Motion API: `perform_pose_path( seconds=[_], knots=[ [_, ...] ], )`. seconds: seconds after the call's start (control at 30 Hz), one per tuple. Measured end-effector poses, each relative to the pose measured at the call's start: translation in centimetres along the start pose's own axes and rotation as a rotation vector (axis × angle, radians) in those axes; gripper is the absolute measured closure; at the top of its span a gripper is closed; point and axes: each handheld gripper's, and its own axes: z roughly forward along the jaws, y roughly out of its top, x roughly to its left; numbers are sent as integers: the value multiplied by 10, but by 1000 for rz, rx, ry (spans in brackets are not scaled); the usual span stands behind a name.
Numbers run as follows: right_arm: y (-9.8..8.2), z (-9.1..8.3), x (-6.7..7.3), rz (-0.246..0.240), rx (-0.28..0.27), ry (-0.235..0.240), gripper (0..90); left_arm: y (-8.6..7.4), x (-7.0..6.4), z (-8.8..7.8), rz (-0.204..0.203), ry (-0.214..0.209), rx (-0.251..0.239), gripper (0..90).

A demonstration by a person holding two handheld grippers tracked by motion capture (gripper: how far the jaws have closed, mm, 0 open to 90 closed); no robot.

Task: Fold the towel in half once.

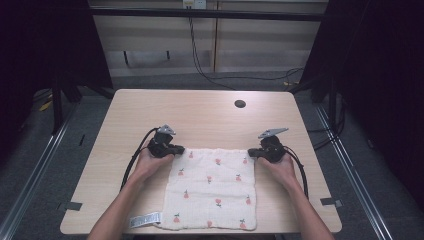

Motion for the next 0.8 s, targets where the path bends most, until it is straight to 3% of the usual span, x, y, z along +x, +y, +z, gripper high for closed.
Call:
perform_pose_path(
  seconds=[0.07,0.1,0.2,0.33,0.57,0.8],
  knots=[
    [-1,-1,-1,15,-2,-5,880,-1,0,-3,-12,-13,-31,865],
    [-3,-2,-3,36,-14,26,881,-1,0,-4,-13,-23,-35,865],
    [-4,-3,-6,53,-28,33,881,0,0,-10,-19,-25,-62,865],
    [-2,-14,-8,76,-89,53,883,2,-2,-17,-18,-36,-84,865],
    [3,-25,-7,88,-157,88,883,3,-1,-28,-12,-60,-103,865],
    [10,-37,-5,81,-205,82,885,6,-3,-41,-12,-67,-152,865]
  ],
)
